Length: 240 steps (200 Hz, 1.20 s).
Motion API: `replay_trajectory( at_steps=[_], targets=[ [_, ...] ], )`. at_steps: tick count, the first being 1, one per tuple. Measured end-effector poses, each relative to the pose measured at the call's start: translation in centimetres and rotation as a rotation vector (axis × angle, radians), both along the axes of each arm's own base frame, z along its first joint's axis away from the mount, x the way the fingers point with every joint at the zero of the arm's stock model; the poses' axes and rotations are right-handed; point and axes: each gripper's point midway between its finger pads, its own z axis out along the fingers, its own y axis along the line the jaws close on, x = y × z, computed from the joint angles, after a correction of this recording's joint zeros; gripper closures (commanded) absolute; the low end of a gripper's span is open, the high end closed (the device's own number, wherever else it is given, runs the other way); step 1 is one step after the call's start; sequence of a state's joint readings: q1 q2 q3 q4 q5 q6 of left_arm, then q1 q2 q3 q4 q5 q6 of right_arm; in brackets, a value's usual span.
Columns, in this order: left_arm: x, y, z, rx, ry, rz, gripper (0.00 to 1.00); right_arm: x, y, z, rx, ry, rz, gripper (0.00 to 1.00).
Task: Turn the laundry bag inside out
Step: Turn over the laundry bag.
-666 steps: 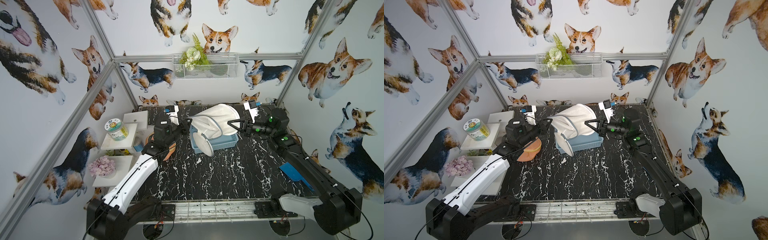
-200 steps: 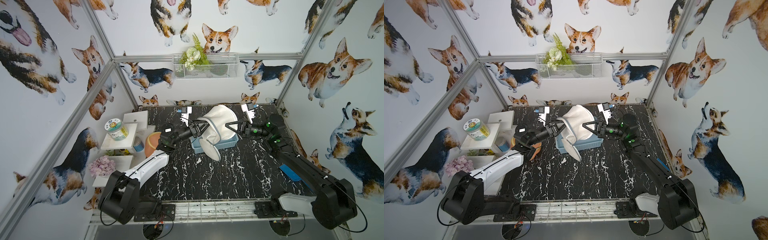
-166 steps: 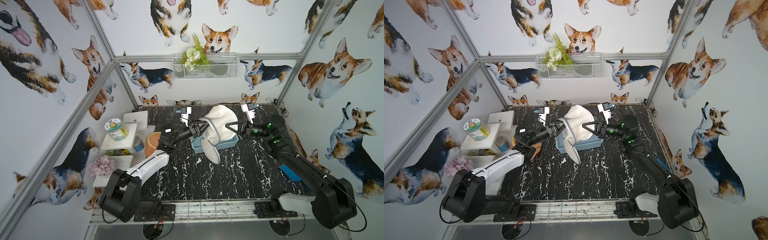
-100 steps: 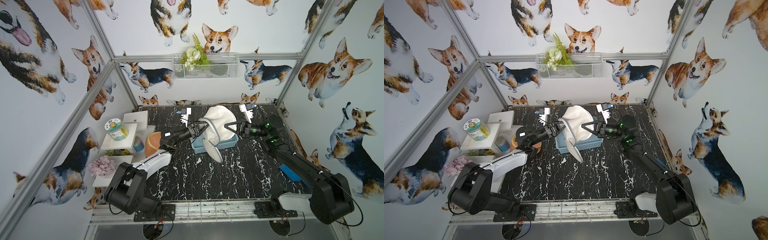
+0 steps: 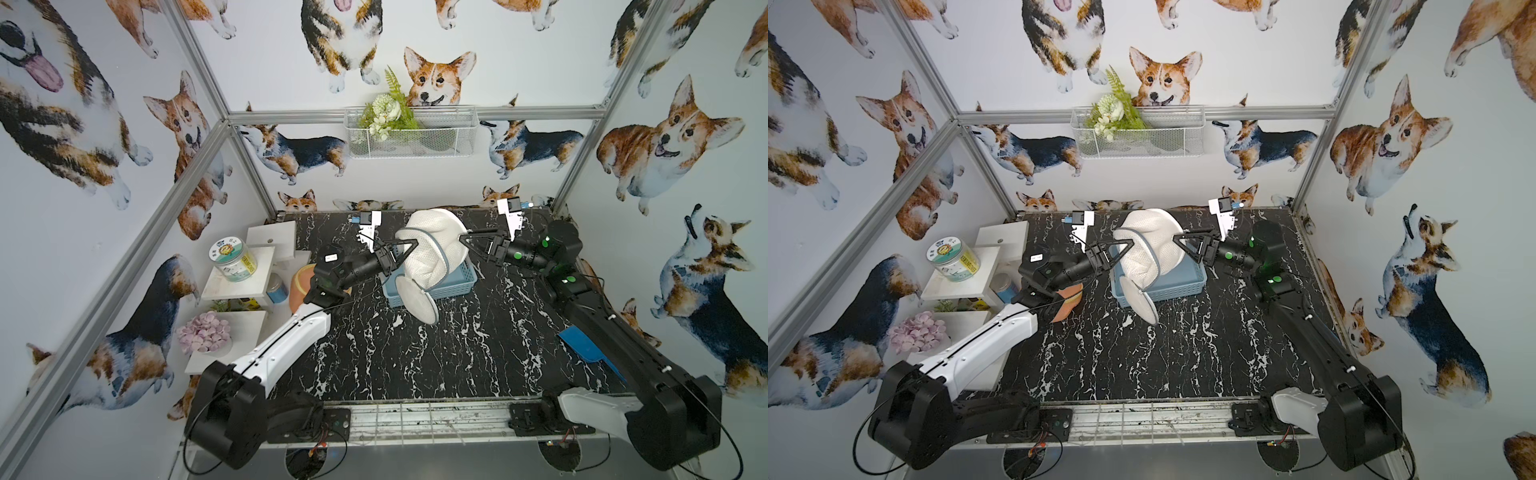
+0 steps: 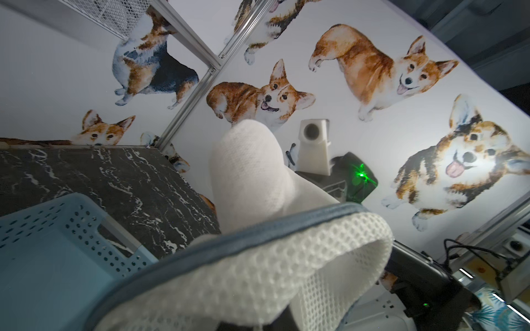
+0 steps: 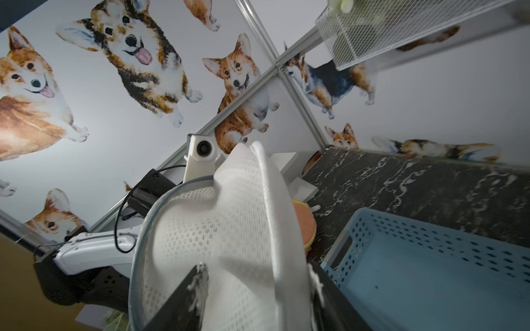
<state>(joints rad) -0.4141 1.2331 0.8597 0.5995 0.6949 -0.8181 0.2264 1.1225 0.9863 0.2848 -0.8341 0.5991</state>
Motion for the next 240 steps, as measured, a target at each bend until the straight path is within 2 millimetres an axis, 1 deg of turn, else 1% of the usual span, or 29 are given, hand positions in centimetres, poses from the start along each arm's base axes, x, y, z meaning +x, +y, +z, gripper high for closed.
replay_trajectory(
  at_steps=[13, 26, 34, 42, 51, 56, 64, 89, 108, 140, 154, 166, 181, 185, 205, 220, 240],
  targets=[
    [0.1, 0.1, -0.4, 0.074, -0.009, 0.034, 1.00, -0.9, -0.2, 1.8, -0.023, -0.062, -0.008, 0.38],
    [-0.1, 0.0, -1.3, 0.147, -0.010, 0.051, 1.00, -1.6, 0.5, 3.4, -0.048, -0.121, 0.011, 0.38],
    [-0.4, -0.3, -1.8, 0.189, -0.011, 0.041, 1.00, -1.8, 1.5, 3.9, -0.068, -0.135, 0.031, 0.38],
    [-0.8, -0.6, -2.4, 0.225, -0.011, 0.034, 1.00, -2.1, 3.0, 4.0, -0.094, -0.146, 0.070, 0.38],
    [-1.2, -0.8, -2.8, 0.257, -0.016, 0.025, 1.00, -2.1, 4.6, 3.5, -0.130, -0.143, 0.099, 0.38],
    [-1.5, -0.9, -3.1, 0.273, -0.018, 0.019, 1.00, -2.1, 5.5, 2.9, -0.156, -0.129, 0.112, 0.38],
    [-1.7, -0.8, -3.3, 0.289, -0.019, 0.015, 1.00, -2.1, 6.4, 1.9, -0.193, -0.109, 0.123, 0.38],
    [-2.2, -0.8, -3.4, 0.322, -0.039, 0.014, 1.00, -1.2, 7.0, 0.2, -0.281, -0.085, 0.081, 0.39],
    [-2.5, -0.9, -3.5, 0.339, -0.048, 0.002, 1.00, -1.3, 7.7, -0.6, -0.315, -0.070, 0.100, 0.42],
    [-2.6, -0.8, -3.6, 0.354, -0.046, 0.000, 1.00, -2.5, 9.4, -2.4, -0.361, -0.039, 0.168, 0.53],
    [-2.6, -0.8, -3.4, 0.353, -0.051, 0.001, 1.00, -2.7, 9.7, -3.3, -0.386, -0.023, 0.175, 0.58],
    [-2.6, -0.9, -3.4, 0.354, -0.055, 0.002, 1.00, -2.9, 9.7, -3.6, -0.393, -0.017, 0.181, 0.70],
    [-2.5, -0.9, -3.2, 0.354, -0.059, 0.001, 1.00, -3.0, 9.9, -3.7, -0.398, -0.014, 0.188, 0.95],
    [-2.5, -0.9, -3.2, 0.354, -0.060, 0.001, 1.00, -2.9, 9.9, -3.7, -0.399, -0.014, 0.186, 1.00],
    [-2.6, -1.1, -3.2, 0.353, -0.060, -0.006, 1.00, -2.4, 9.7, -3.7, -0.406, -0.016, 0.153, 1.00],
    [-2.8, -1.3, -3.2, 0.353, -0.059, -0.019, 1.00, -1.6, 9.3, -2.8, -0.386, -0.037, 0.094, 1.00],
    [-3.3, -1.8, -3.2, 0.351, -0.062, -0.038, 1.00, 0.8, 8.7, -1.0, -0.337, -0.052, -0.020, 1.00]
  ],
)
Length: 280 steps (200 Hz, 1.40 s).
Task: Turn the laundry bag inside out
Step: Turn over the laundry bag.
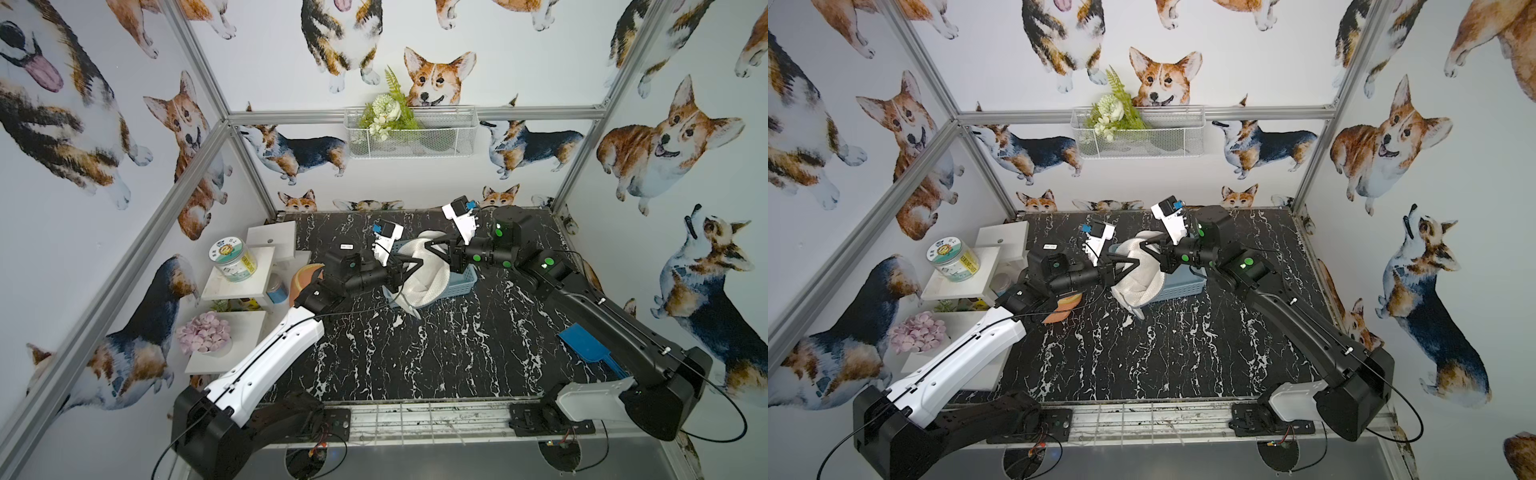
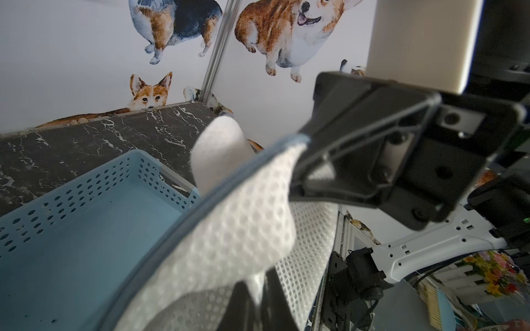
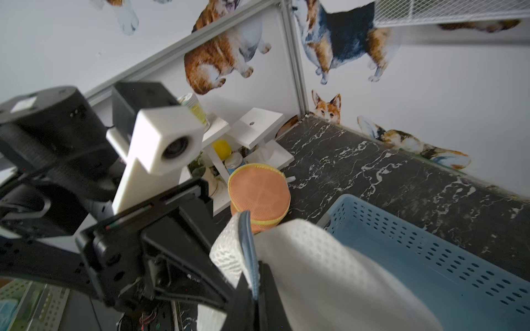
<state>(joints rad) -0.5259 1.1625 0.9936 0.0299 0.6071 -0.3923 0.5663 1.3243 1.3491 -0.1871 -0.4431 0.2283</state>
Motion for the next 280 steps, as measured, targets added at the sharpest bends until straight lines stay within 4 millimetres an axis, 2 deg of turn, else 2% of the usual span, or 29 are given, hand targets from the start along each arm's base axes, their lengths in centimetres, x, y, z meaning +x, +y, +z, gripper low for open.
replay_trajectory(
  at_steps=[15, 31, 45, 60, 81, 113, 129, 154, 177, 194, 211, 222, 231, 254, 267, 280],
  targets=[
    [-0.2, 0.0, 0.0, -0.001, -0.001, -0.003, 1.00, 2.2, -0.6, 0.8, 0.023, -0.003, -0.081, 1.00],
    [-0.5, 0.4, 0.4, -0.010, -0.005, 0.018, 1.00, 4.0, -1.7, 0.6, 0.029, 0.015, -0.157, 1.00],
    [-0.6, 1.1, 1.4, -0.031, -0.024, 0.048, 1.00, 5.0, -3.0, -0.4, 0.030, 0.042, -0.214, 1.00],
    [-0.5, 1.9, 2.4, -0.065, -0.043, 0.081, 1.00, 5.4, -4.7, -2.6, 0.026, 0.088, -0.264, 1.00],
    [0.6, 3.2, 2.8, -0.115, -0.021, 0.146, 1.00, 4.4, -6.4, -6.0, 0.034, 0.166, -0.286, 1.00],
    [2.1, 5.1, 2.2, -0.232, 0.081, 0.202, 1.00, 2.3, -7.1, -8.9, 0.094, 0.205, -0.275, 1.00],
    [2.4, 5.3, 1.9, -0.289, 0.137, 0.191, 1.00, 1.4, -7.4, -10.0, 0.132, 0.222, -0.275, 1.00],
    [2.4, 5.1, 2.1, -0.388, 0.172, 0.155, 1.00, 0.0, -7.6, -9.8, 0.208, 0.182, -0.248, 1.00],
    [3.4, 5.9, 2.1, -0.530, 0.218, 0.134, 1.00, -1.7, -7.6, -7.6, 0.279, 0.095, -0.178, 1.00],
    [4.7, 6.4, 2.6, -0.667, 0.264, 0.092, 1.00, -2.2, -7.4, -6.2, 0.302, 0.051, -0.147, 1.00],
    [5.6, 6.1, 3.0, -0.772, 0.349, 0.036, 1.00, -2.2, -7.3, -7.1, 0.300, 0.057, -0.142, 1.00],
    [5.4, 6.0, 3.6, -0.805, 0.381, 0.007, 1.00, -2.1, -7.3, -8.1, 0.296, 0.070, -0.144, 1.00],
    [4.7, 5.6, 5.0, -0.818, 0.375, -0.042, 1.00, -2.1, -7.3, -8.7, 0.299, 0.086, -0.147, 1.00],
    [3.2, 5.1, 8.7, -0.834, 0.354, -0.132, 1.00, -2.2, -7.4, -8.6, 0.323, 0.038, -0.141, 1.00],
    [2.8, 4.8, 9.4, -0.828, 0.368, -0.159, 1.00, -2.3, -7.4, -9.0, 0.334, 0.017, -0.138, 1.00],
    [2.7, 4.7, 9.2, -0.820, 0.397, -0.167, 1.00, -2.6, -7.4, -9.9, 0.344, 0.000, -0.129, 1.00]
  ],
)
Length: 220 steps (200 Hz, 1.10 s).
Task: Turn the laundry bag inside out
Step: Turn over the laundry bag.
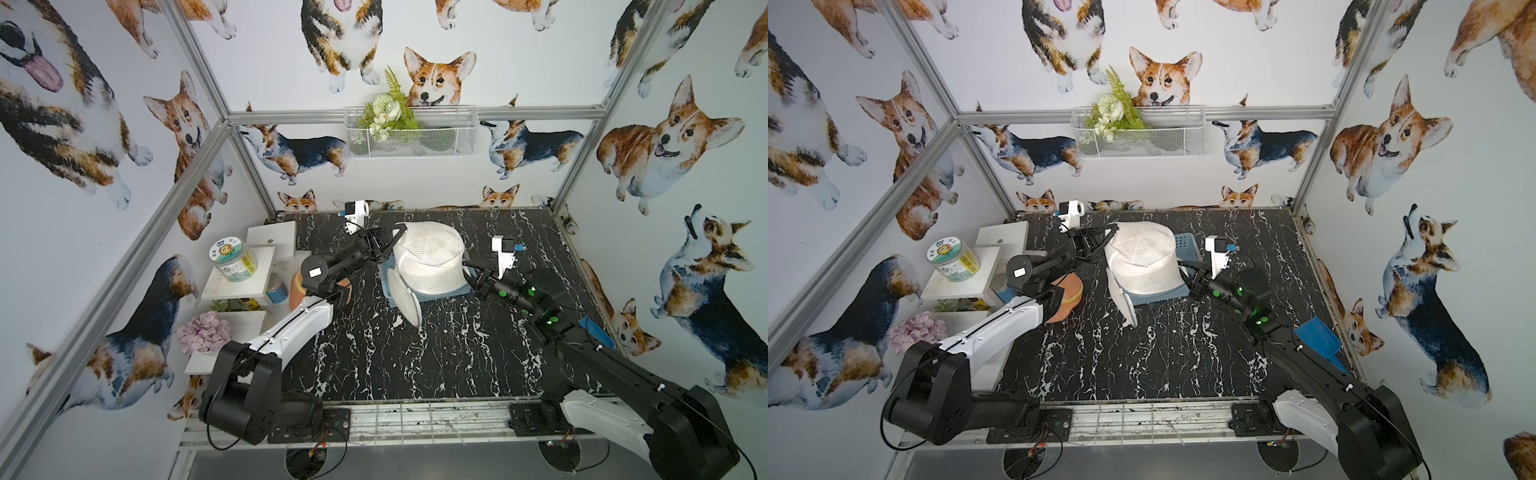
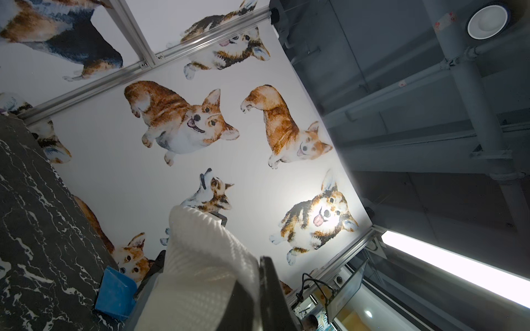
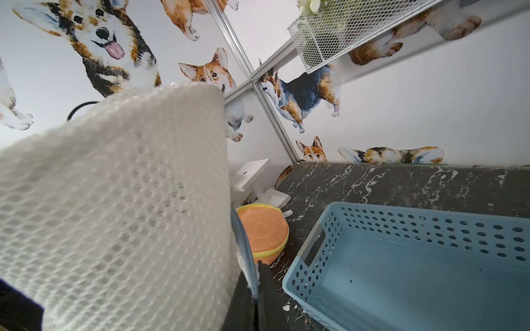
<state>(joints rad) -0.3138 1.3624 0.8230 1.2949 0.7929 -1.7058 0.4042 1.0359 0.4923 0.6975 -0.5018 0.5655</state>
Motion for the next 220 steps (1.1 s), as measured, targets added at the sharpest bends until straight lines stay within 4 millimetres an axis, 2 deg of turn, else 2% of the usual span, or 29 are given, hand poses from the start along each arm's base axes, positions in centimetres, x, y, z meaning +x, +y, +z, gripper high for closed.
replay_trajectory(
  at_steps=[21, 69, 103, 114, 126, 134, 144, 152, 159, 162, 167, 174, 181, 200, 220],
  targets=[
    [0.5, -0.2, -0.9, 0.016, 0.075, -0.013, 1.00, -0.7, -0.1, -1.2, 0.033, -0.012, 0.011, 1.00],
    [0.9, -0.4, -1.8, 0.037, 0.180, -0.020, 1.00, -0.5, -0.7, -2.6, 0.040, 0.012, -0.025, 1.00],
    [2.0, -0.8, -5.1, 0.138, 0.336, 0.005, 1.00, -1.8, -0.4, -5.0, 0.049, 0.070, 0.004, 1.00],
    [1.8, -0.8, -4.7, 0.172, 0.324, 0.014, 1.00, -1.4, -0.3, -4.8, 0.036, 0.087, -0.002, 1.00],
    [1.3, -0.9, -2.5, 0.195, 0.253, 0.014, 1.00, -1.1, -0.2, -3.1, 0.029, 0.057, -0.007, 1.00],
    [0.6, -0.9, -0.9, 0.195, 0.171, 0.009, 1.00, -1.3, -0.3, -1.3, 0.035, 0.014, -0.009, 0.85],
    [-0.2, -0.9, 0.9, 0.187, 0.058, 0.006, 1.00, -1.6, -0.6, 0.8, 0.041, -0.039, -0.016, 0.59],
    [-0.3, -0.2, 2.6, 0.151, -0.040, 0.053, 1.00, -1.3, -1.2, 1.4, 0.025, -0.039, -0.050, 0.43],
    [-0.4, 0.7, 4.1, 0.115, -0.123, 0.106, 1.00, -0.9, -1.7, 0.1, -0.011, 0.019, -0.075, 0.38],
    [-0.4, 1.0, 4.6, 0.100, -0.153, 0.127, 1.00, -0.7, -1.9, -0.3, -0.023, 0.041, -0.087, 0.32],
    [-0.5, 1.2, 4.8, 0.090, -0.189, 0.143, 1.00, -0.5, -2.2, -1.1, -0.052, 0.081, -0.101, 0.27],
    [-0.6, 1.1, 4.6, 0.085, -0.210, 0.141, 1.00, -0.6, -2.3, -1.6, -0.077, 0.114, -0.105, 0.22],
    [-0.5, 0.8, 3.8, 0.091, -0.219, 0.129, 1.00, -0.9, -2.4, -0.9, -0.093, 0.107, -0.103, 0.20],
    [0.6, 0.4, 1.2, 0.123, -0.172, 0.109, 1.00, -1.7, -3.1, 3.7, -0.087, 0.010, -0.125, 0.14],
    [0.1, 0.1, 0.9, 0.141, -0.216, 0.091, 1.00, -2.1, -3.7, 7.9, -0.085, -0.070, -0.143, 0.13]
  ],
)
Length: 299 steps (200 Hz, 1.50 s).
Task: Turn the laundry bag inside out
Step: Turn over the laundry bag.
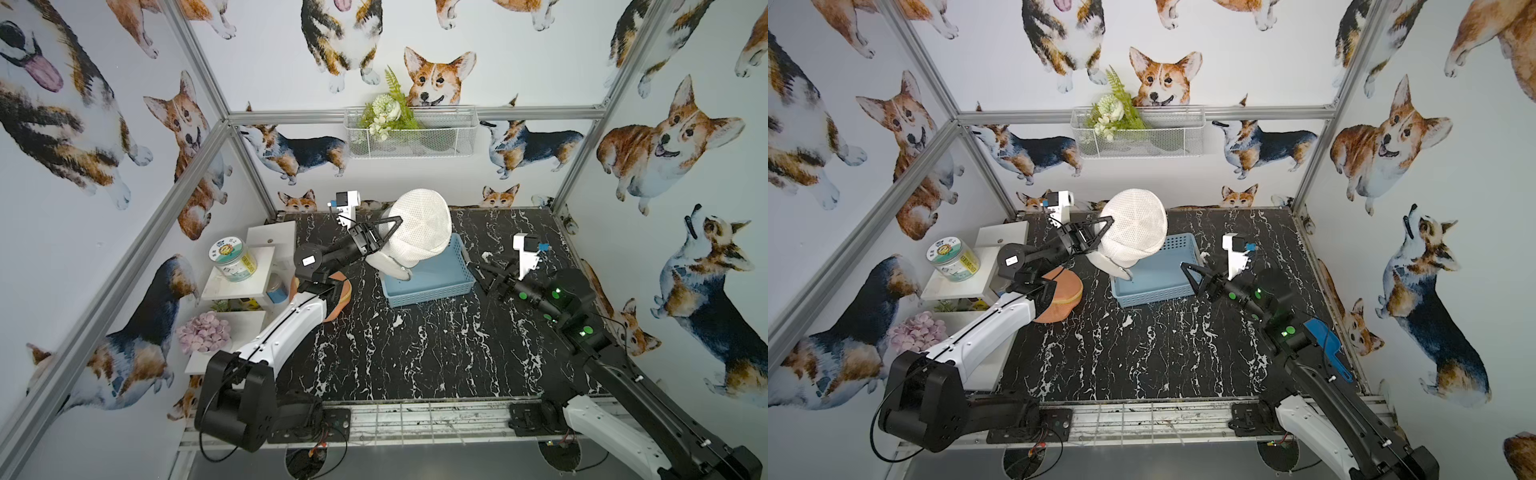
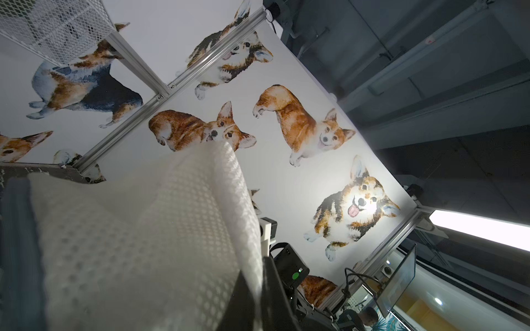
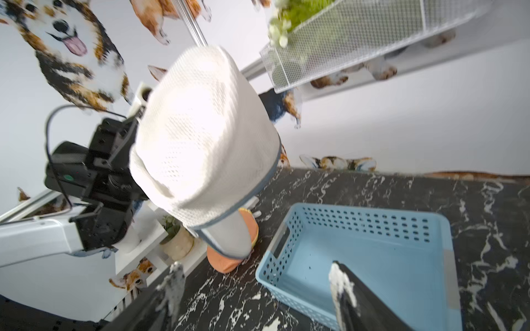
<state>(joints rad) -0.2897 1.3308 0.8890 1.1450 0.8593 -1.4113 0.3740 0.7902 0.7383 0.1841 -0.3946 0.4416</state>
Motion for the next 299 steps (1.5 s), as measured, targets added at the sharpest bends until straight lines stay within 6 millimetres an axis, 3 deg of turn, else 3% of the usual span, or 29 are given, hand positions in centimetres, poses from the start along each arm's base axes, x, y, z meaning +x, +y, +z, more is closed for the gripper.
replay_trajectory(
  at_steps=[24, 55, 89, 101, 113, 122, 127, 137, 149, 160, 180, 199, 224, 250, 299],
  targets=[
    [-0.9, -0.5, -0.4, 0.031, -0.044, -0.037, 1.00, 0.7, 1.4, 3.0, -0.010, -0.021, 0.077, 0.13],
    [-1.8, -1.2, -1.3, 0.070, -0.063, -0.087, 1.00, 2.0, 3.7, 2.9, -0.037, 0.046, 0.197, 0.13],
    [-2.5, -1.5, -1.9, 0.092, -0.070, -0.119, 1.00, 1.5, 5.5, 3.2, -0.018, 0.063, 0.341, 0.18],
    [-2.6, -1.7, -2.0, 0.094, -0.073, -0.129, 1.00, 1.3, 6.1, 2.8, 0.000, 0.094, 0.397, 0.35],
    [-2.8, -2.0, -2.1, 0.097, -0.070, -0.140, 1.00, 1.3, 6.9, 2.5, 0.023, 0.108, 0.456, 0.76],
    [-2.9, -2.2, -2.2, 0.099, -0.066, -0.150, 1.00, 1.4, 7.2, 1.9, 0.044, 0.142, 0.480, 1.00],
    [-2.9, -2.2, -2.3, 0.100, -0.066, -0.151, 0.92, 1.5, 7.2, 1.6, 0.056, 0.158, 0.486, 1.00],
    [-2.9, -2.2, -2.4, 0.103, -0.064, -0.154, 0.64, 1.5, 7.1, 1.5, 0.084, 0.174, 0.495, 1.00],
    [-2.8, -2.2, -2.8, 0.105, -0.050, -0.144, 0.42, 1.0, 7.0, 2.1, 0.120, 0.158, 0.520, 1.00],
    [-2.7, -2.1, -3.2, 0.115, -0.033, -0.127, 0.30, 0.6, 6.8, 2.8, 0.143, 0.144, 0.548, 1.00],
    [-2.7, -2.0, -3.4, 0.165, -0.028, -0.083, 0.19, 0.5, 6.9, 4.0, 0.152, 0.128, 0.581, 1.00],
    [-2.5, -1.7, -2.1, 0.244, -0.070, 0.012, 0.11, 0.6, 6.9, 4.9, 0.138, 0.117, 0.580, 1.00],
    [-2.2, -1.0, -0.6, 0.357, -0.149, 0.157, 0.11, 0.4, 7.0, 5.3, 0.115, 0.108, 0.601, 1.00],
    [-0.4, 0.0, -3.0, 0.509, -0.104, 0.296, 0.06, 1.2, 7.3, 5.0, 0.080, 0.144, 0.606, 1.00],
    [-0.1, -0.5, -6.5, 0.563, -0.054, 0.260, 0.09, 0.8, 7.9, 4.2, 0.051, 0.181, 0.684, 1.00]
  ],
)
